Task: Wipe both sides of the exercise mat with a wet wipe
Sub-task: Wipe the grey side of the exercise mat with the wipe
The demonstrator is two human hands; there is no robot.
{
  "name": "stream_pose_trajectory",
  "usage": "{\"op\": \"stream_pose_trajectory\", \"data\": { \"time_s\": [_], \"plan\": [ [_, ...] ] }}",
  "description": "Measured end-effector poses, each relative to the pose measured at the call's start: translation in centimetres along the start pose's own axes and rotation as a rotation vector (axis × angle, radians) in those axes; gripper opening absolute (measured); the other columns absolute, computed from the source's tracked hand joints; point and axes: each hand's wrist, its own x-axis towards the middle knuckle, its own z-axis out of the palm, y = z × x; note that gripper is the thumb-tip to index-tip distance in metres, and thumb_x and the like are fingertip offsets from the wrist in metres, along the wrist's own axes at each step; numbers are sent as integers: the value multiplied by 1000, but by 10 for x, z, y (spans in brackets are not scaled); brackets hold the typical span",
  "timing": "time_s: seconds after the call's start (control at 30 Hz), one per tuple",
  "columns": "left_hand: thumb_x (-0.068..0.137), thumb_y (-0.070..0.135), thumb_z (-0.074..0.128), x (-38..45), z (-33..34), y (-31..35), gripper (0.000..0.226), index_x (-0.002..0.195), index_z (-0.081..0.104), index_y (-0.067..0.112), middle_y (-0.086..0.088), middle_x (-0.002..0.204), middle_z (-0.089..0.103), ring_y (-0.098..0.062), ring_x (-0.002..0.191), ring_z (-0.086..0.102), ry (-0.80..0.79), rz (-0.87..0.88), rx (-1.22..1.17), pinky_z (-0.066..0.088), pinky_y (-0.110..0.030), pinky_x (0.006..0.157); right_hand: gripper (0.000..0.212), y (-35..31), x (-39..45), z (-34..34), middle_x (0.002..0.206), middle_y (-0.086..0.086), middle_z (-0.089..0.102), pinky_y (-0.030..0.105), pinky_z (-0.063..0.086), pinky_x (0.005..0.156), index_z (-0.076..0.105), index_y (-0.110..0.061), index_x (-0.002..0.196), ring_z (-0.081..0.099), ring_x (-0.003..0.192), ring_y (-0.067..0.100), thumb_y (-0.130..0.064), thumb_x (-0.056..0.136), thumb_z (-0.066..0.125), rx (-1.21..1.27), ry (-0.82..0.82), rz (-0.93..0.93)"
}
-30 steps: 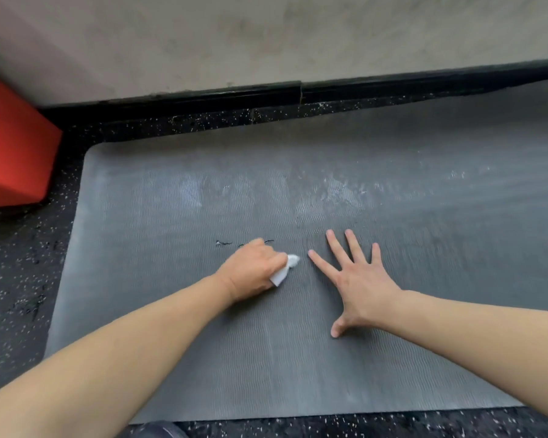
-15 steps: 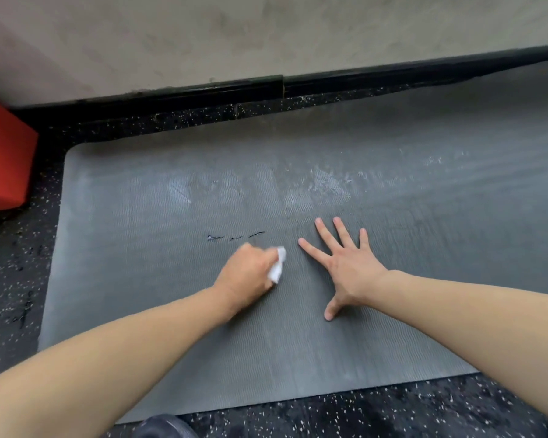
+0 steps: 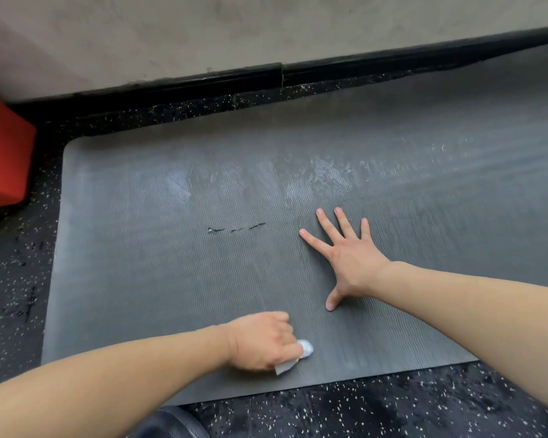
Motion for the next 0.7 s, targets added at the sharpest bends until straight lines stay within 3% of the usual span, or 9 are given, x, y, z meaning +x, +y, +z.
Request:
{"op": "stream_pose_trajectory", "data": {
  "time_s": [0.03, 0.1, 0.2, 0.33, 0.37, 0.53, 0.6, 0.7],
  "plan": [
    [89, 16, 64, -1, -1, -8, 21, 88, 43, 16, -1, 72, 57, -23, 64, 49, 14, 17, 23, 38, -35, 72, 162, 0, -1, 0, 165, 6, -42, 77, -1, 121, -27, -43, 160, -31, 154, 42, -85, 48, 83, 3, 6, -3],
    [89, 19, 64, -5, -3, -23, 17, 82, 48, 17, 0, 70, 57, -22, 62, 48, 154, -139, 42, 37, -35, 68, 157, 0, -9, 1, 168, 3, -37, 74, 1, 123, -22, -41, 162, -27, 156, 41, -86, 53, 81, 15, 10, -26],
    [87, 23, 60, -1, 3, -7, 19, 83, 42, 20, 3, 64, 53, -21, 57, 46, 212, -299, -13, 34, -34, 63, 158, 4, -40, 17, 166, 3, -41, 74, 2, 123, -22, -40, 163, -28, 156, 40, -90, 50, 77, 30, -10, -38],
    [94, 18, 53, 19, 23, 46, 14, 92, 39, 18, 3, 69, 56, -20, 63, 48, 77, 58, -2, 35, -31, 72, 166, 15, -79, 48, 157, 10, -53, 76, -2, 121, -38, -37, 155, -40, 149, 44, -90, 48, 77, -53, -70, -3],
    [94, 17, 53, 22, 23, 44, 14, 92, 40, 17, 3, 70, 56, -20, 66, 46, 68, 81, 22, 34, -31, 74, 166, 18, -81, 53, 157, 10, -53, 76, -4, 121, -39, -37, 154, -42, 147, 45, -90, 49, 77, -56, -77, -6],
    [85, 23, 61, 32, 1, -3, 19, 77, 43, 21, 3, 65, 53, -20, 59, 47, 208, -319, 7, 31, -34, 65, 165, 20, -77, 54, 155, 9, -56, 77, -10, 119, -39, -38, 154, -45, 146, 44, -88, 49, 79, -14, -105, -18],
    [84, 27, 61, 47, -3, 20, 19, 81, 43, 22, 6, 64, 56, -18, 57, 50, 131, -244, -30, 31, -33, 64, 166, 21, -77, 54, 154, 8, -56, 76, -10, 119, -40, -39, 153, -45, 146, 43, -87, 49, 79, -4, -106, -10],
    [94, 28, 54, 61, -2, 47, 7, 96, 52, 22, 6, 72, 63, -17, 67, 57, -43, 87, 75, 34, -32, 73, 166, 20, -77, 52, 153, 8, -58, 76, -11, 119, -42, -39, 152, -46, 145, 43, -87, 50, 79, -7, -112, -5]
  ]
}}
